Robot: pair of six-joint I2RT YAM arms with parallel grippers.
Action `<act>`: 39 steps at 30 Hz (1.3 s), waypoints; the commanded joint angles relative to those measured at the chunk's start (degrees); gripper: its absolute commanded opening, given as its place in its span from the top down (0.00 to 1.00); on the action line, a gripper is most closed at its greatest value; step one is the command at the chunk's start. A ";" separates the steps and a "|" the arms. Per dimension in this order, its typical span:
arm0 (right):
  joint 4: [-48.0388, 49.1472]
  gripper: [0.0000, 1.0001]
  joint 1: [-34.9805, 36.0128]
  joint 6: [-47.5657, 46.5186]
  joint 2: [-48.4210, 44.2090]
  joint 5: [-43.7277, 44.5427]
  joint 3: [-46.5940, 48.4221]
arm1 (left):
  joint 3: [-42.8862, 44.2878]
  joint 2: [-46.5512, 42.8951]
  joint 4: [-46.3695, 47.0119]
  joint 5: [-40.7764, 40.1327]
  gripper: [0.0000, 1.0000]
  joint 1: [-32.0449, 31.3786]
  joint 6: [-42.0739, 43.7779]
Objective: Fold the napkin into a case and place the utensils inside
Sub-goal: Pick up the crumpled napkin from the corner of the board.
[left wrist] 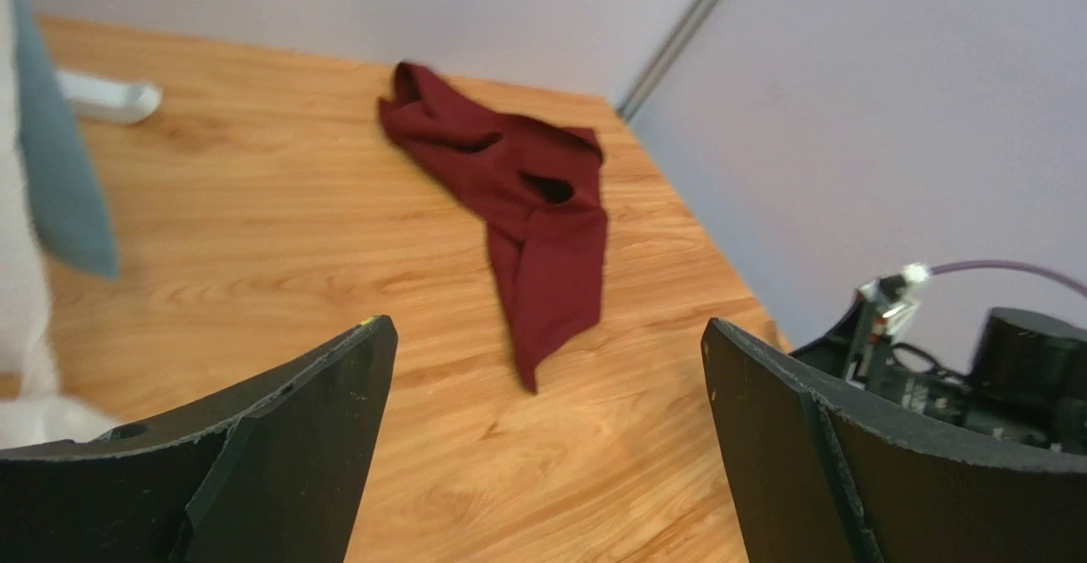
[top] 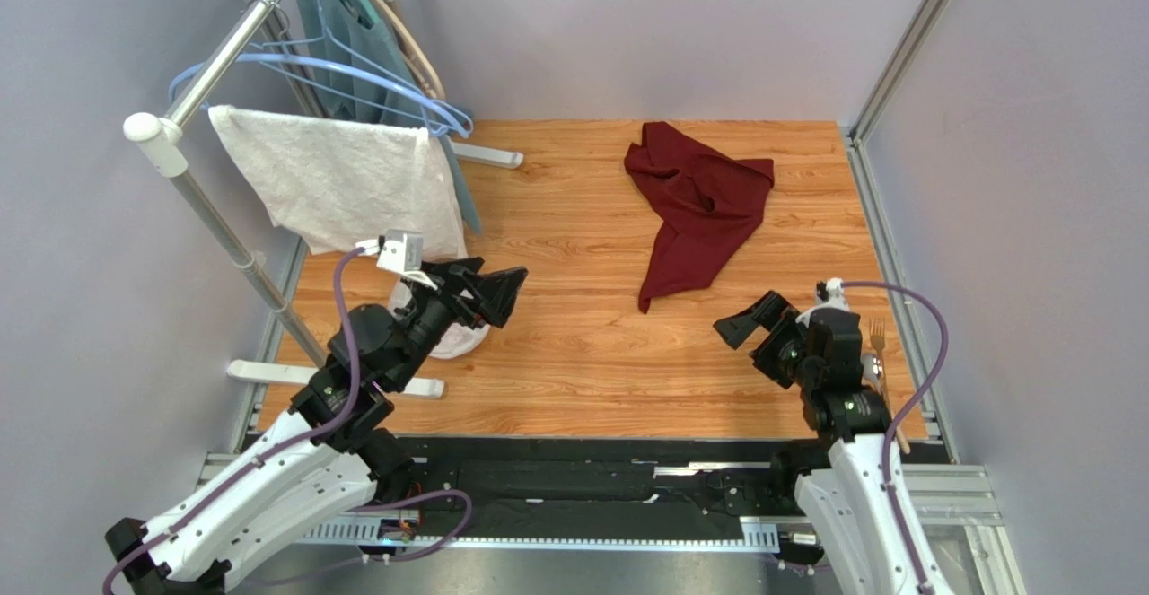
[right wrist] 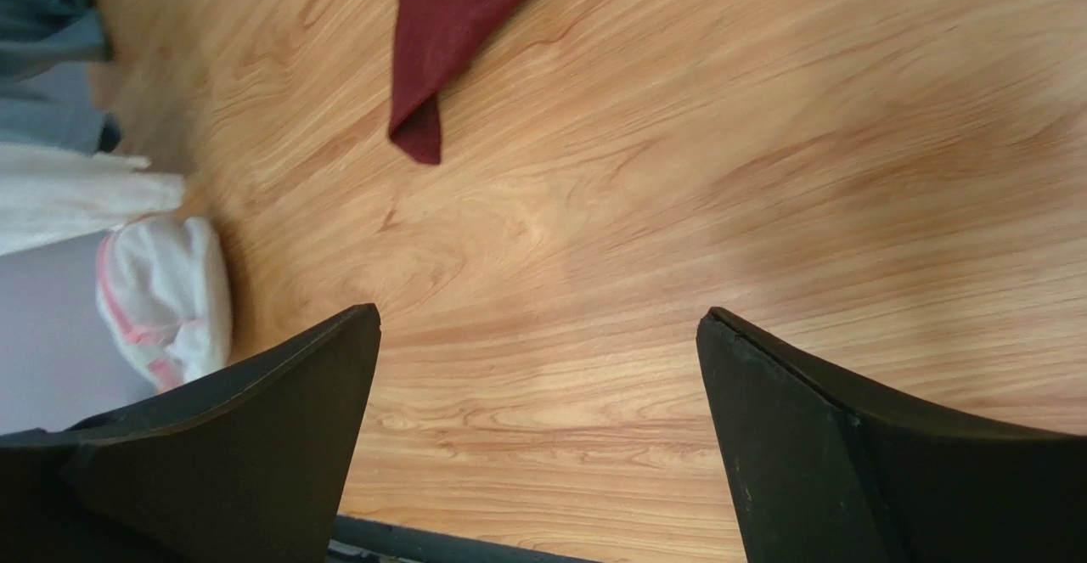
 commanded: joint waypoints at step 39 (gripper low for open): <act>-5.34 0.00 2.51 4.64 109.37 31.39 103.37 | 62.98 94.25 -22.61 13.13 0.07 -7.65 12.02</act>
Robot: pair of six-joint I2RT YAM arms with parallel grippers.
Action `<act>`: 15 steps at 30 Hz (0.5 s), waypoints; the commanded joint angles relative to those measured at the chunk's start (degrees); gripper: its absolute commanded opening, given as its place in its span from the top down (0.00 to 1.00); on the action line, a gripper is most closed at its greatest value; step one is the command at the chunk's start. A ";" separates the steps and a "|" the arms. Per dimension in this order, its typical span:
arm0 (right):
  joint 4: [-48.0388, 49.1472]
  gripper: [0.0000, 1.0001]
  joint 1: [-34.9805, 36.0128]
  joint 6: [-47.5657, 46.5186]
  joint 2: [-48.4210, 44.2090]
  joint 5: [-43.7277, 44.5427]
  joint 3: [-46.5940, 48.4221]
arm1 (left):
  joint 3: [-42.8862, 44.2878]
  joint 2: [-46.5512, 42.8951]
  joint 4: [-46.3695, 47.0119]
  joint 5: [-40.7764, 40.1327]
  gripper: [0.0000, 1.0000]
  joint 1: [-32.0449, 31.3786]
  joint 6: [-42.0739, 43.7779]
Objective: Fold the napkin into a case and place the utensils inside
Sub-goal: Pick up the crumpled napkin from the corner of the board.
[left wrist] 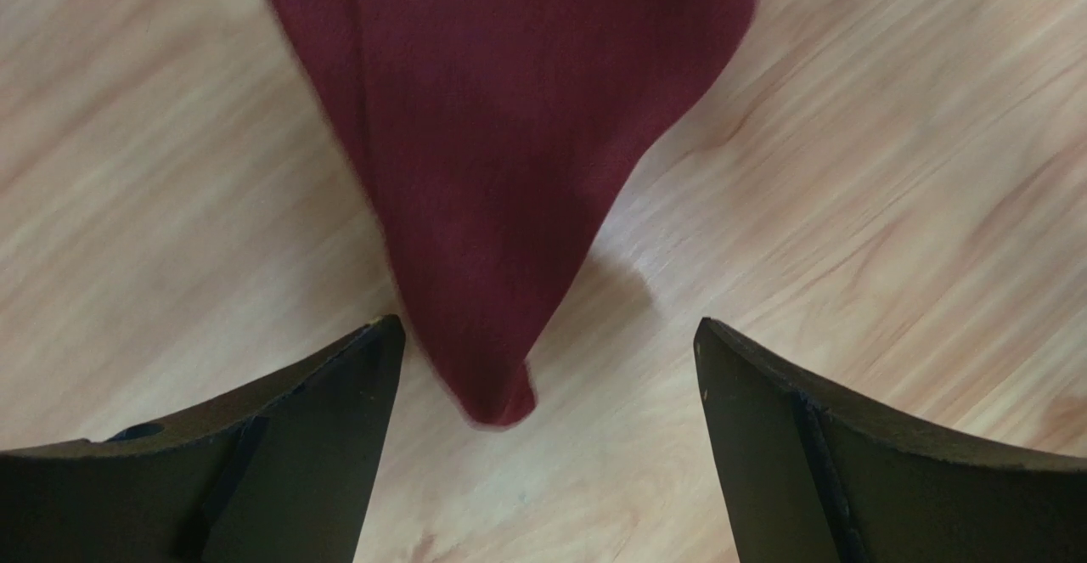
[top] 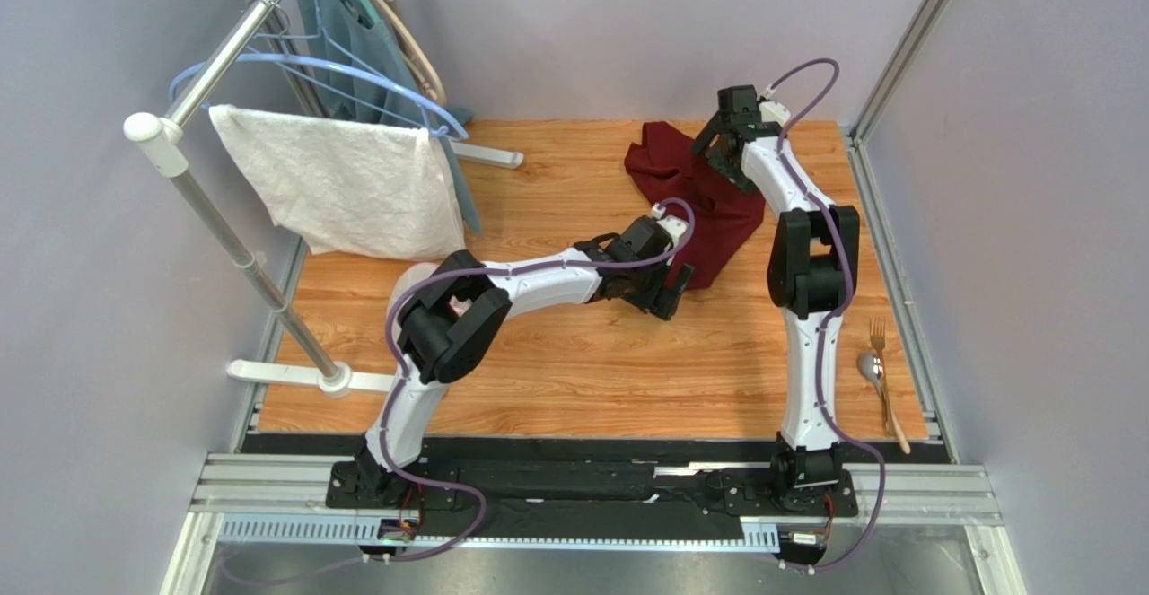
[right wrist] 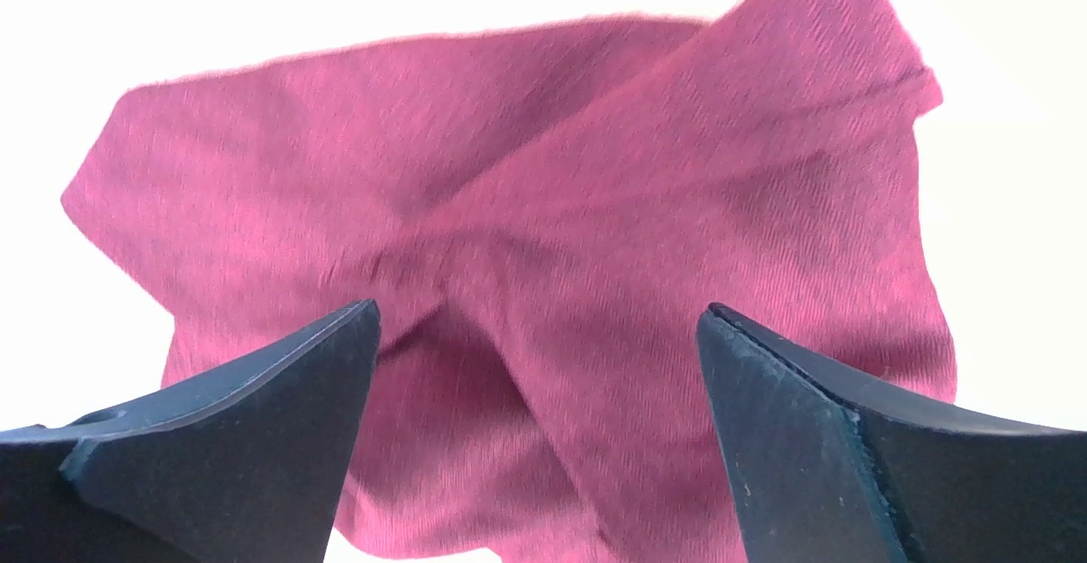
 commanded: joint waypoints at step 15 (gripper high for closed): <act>0.19 1.00 -2.52 2.11 -3.05 -5.02 9.07 | 6.74 -6.72 -14.66 -11.02 1.00 0.09 4.95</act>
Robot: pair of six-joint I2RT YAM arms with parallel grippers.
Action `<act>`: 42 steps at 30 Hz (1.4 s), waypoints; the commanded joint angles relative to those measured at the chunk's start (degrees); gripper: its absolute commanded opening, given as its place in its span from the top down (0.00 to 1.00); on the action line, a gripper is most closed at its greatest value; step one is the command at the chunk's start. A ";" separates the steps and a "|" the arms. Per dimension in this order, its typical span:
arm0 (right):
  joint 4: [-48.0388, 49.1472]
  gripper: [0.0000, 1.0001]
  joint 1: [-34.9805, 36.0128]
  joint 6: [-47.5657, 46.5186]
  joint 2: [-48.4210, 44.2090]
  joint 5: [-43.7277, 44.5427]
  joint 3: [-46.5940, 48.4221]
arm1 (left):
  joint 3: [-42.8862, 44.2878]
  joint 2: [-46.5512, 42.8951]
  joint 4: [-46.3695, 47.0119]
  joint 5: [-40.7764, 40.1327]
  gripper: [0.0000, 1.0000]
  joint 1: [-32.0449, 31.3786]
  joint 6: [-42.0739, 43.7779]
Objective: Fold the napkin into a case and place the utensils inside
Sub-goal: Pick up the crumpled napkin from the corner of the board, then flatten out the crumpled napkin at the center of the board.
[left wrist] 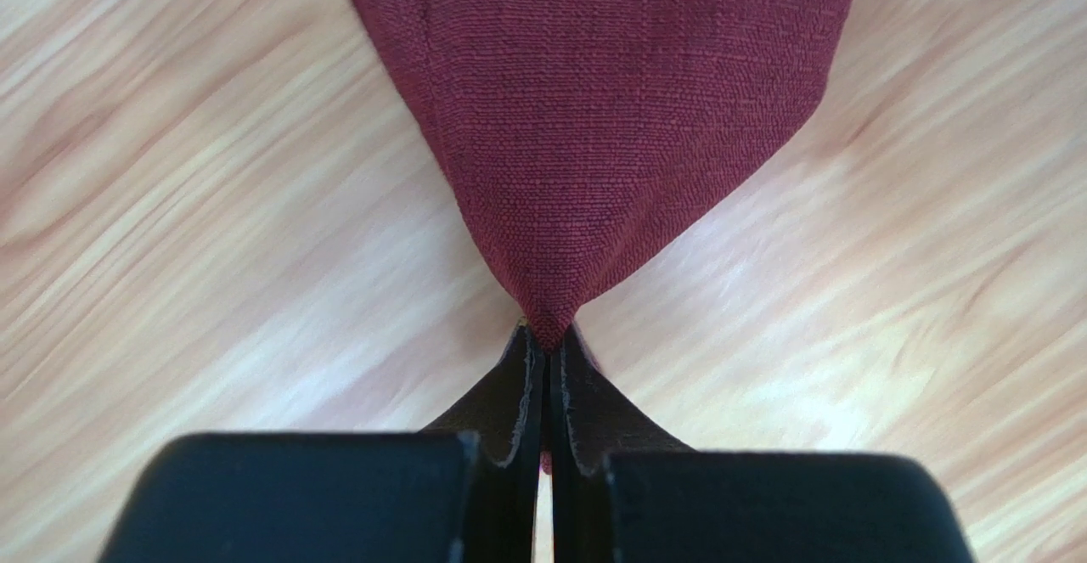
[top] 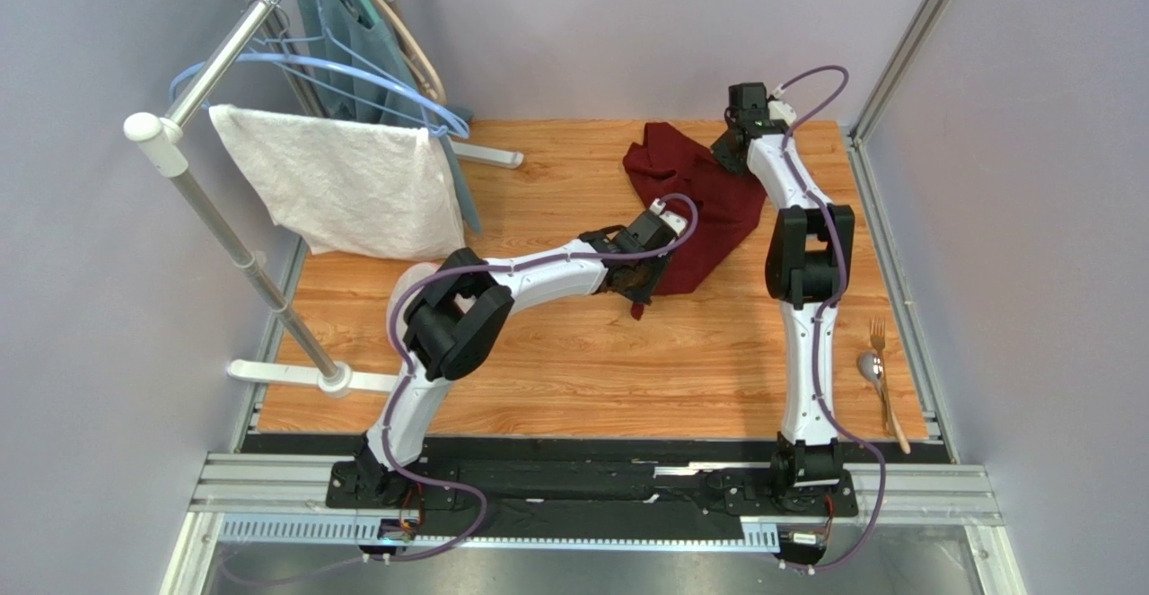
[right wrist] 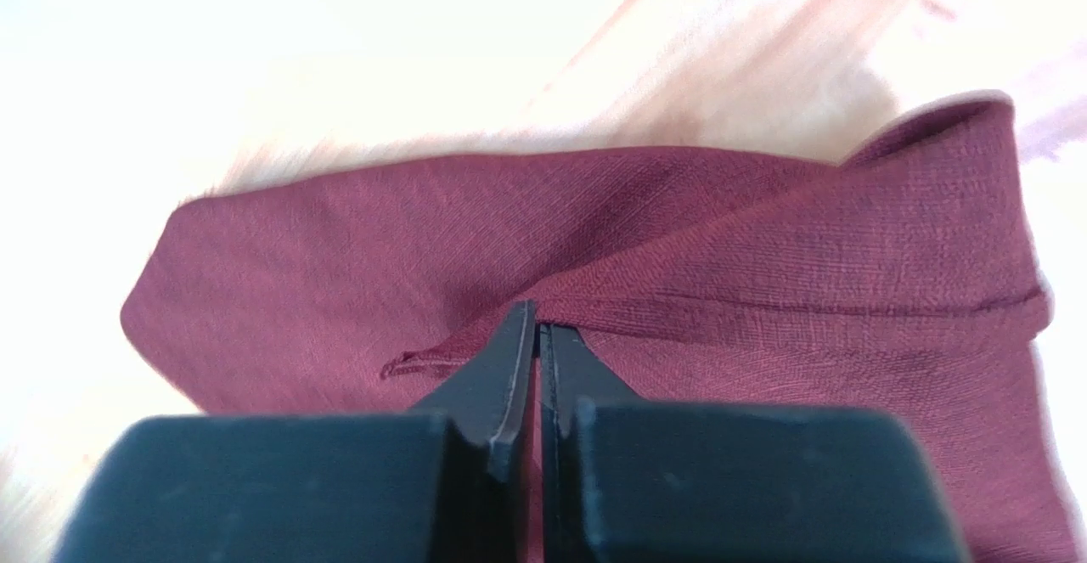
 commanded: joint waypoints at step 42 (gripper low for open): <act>0.62 0.51 -8.27 -14.39 -45.14 -8.95 -33.01 | 35.49 -3.73 -33.97 -21.13 0.48 15.95 4.62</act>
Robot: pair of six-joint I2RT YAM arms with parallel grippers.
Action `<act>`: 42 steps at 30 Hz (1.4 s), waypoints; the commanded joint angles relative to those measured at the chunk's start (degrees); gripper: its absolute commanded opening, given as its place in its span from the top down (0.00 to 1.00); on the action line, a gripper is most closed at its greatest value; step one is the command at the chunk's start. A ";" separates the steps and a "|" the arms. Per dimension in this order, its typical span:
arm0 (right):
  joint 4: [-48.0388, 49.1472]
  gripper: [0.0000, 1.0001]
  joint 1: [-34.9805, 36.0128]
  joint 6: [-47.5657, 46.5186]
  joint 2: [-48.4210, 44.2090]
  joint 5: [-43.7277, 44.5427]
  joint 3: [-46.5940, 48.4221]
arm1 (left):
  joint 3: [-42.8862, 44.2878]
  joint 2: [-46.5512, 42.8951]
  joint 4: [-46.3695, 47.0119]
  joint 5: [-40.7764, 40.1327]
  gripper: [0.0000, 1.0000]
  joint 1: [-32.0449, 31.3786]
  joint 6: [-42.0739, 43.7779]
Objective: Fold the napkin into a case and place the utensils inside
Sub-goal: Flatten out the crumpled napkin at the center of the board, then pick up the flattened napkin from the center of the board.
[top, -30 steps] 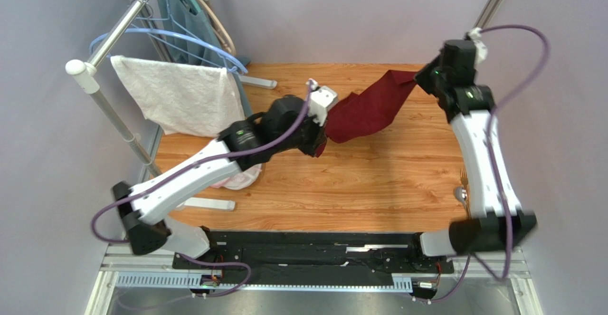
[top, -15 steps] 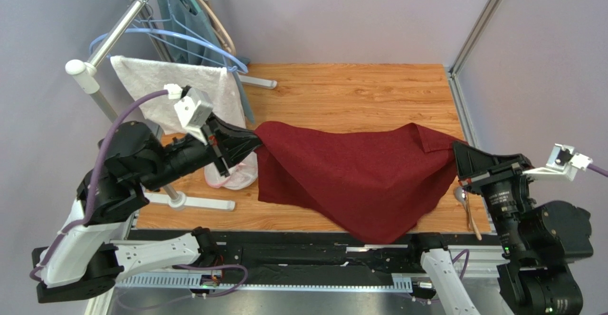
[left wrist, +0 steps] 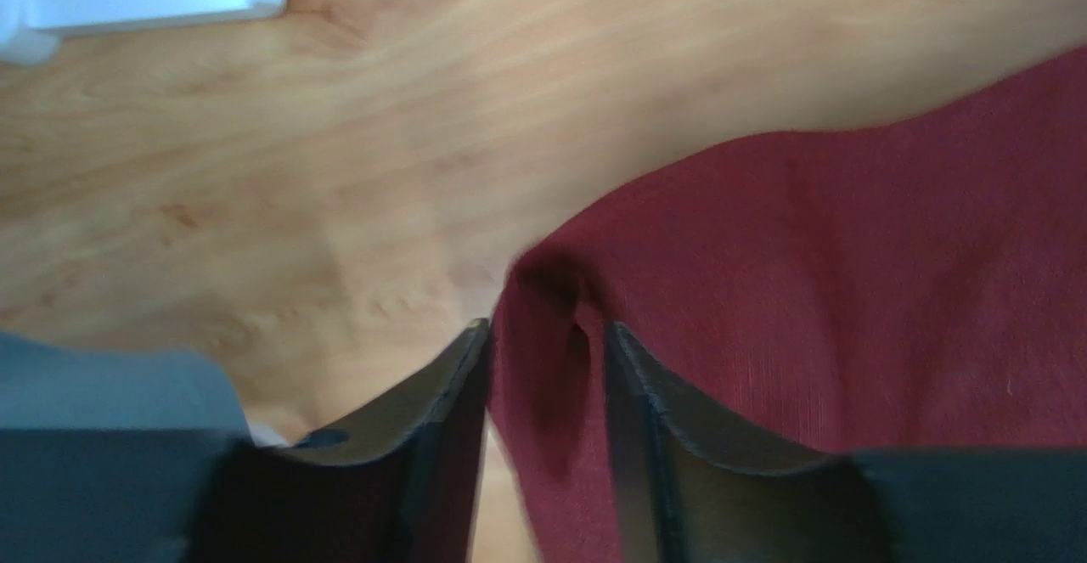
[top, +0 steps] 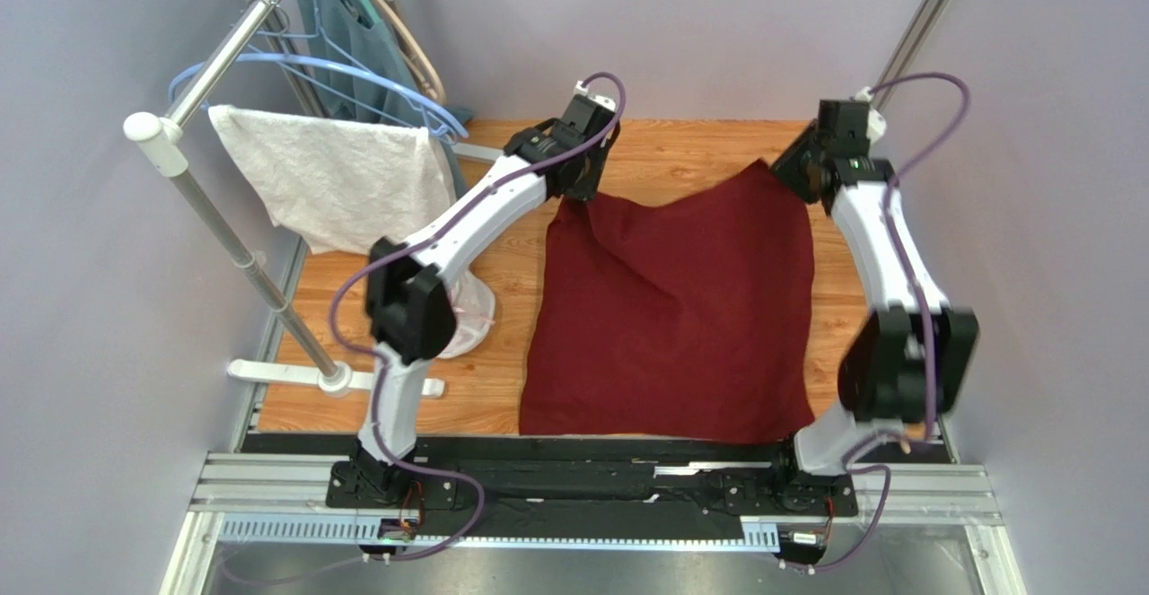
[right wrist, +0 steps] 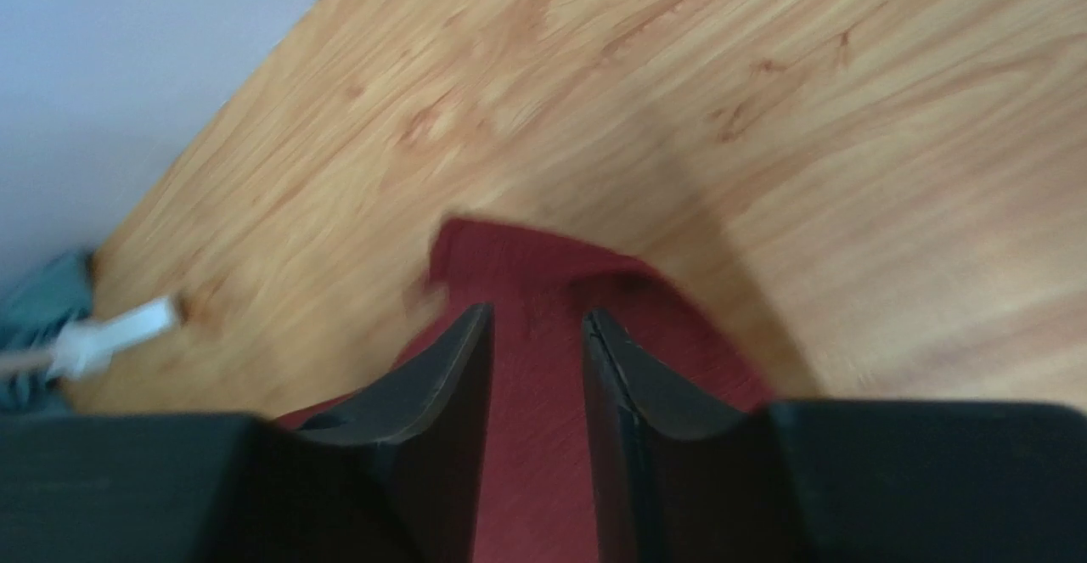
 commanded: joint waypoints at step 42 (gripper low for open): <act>0.40 0.50 -7.32 -6.30 -0.09 7.89 -30.43 | -44.98 -27.45 19.91 13.82 0.55 -5.44 -15.34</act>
